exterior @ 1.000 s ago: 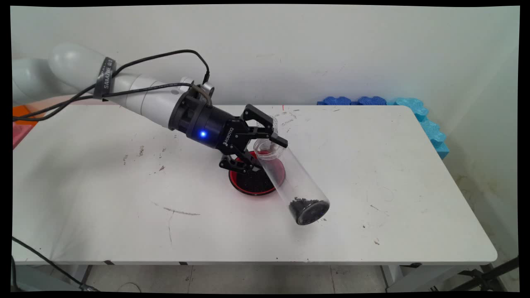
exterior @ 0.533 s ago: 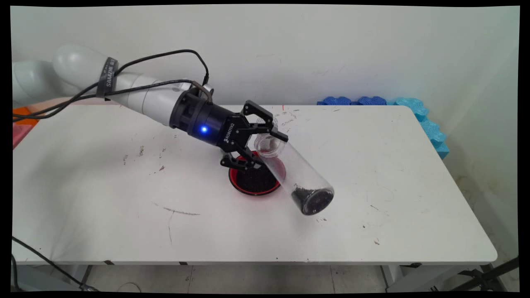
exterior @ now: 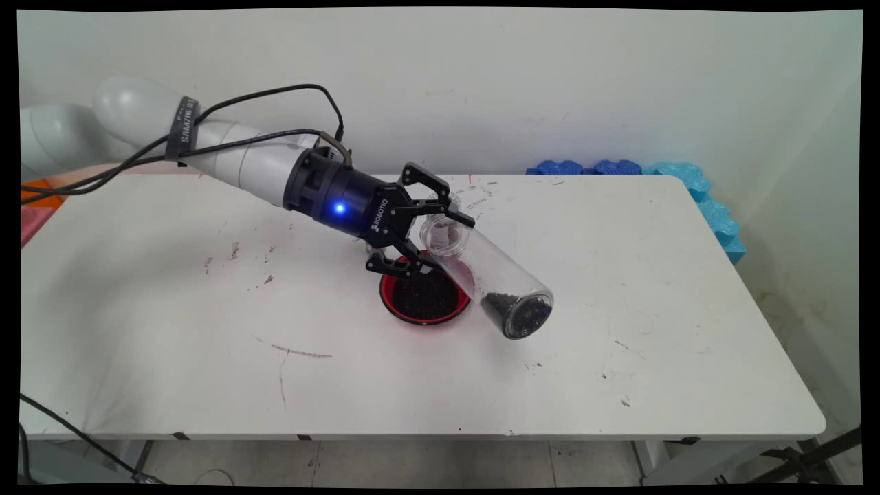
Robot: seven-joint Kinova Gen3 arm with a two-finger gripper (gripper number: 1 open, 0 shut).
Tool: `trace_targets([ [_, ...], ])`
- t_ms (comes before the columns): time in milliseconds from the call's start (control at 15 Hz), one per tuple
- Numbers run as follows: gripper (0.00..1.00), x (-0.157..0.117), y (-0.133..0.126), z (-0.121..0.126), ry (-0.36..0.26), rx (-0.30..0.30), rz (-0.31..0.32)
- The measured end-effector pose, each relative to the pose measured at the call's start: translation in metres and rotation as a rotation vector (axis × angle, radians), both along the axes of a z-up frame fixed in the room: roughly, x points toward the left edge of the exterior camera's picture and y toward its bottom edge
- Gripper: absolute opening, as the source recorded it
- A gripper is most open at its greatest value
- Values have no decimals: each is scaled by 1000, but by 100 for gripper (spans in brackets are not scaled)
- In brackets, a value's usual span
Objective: Pour the black seasoning powder in the red bowl
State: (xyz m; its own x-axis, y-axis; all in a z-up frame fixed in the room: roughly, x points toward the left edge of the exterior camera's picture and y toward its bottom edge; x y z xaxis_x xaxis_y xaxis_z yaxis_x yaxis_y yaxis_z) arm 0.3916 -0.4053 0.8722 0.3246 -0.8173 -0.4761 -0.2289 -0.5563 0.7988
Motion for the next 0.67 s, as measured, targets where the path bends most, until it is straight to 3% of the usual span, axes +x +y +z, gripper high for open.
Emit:
trace_targets([
  [667, 0, -2, -5, -14, 20, 76, 49],
])
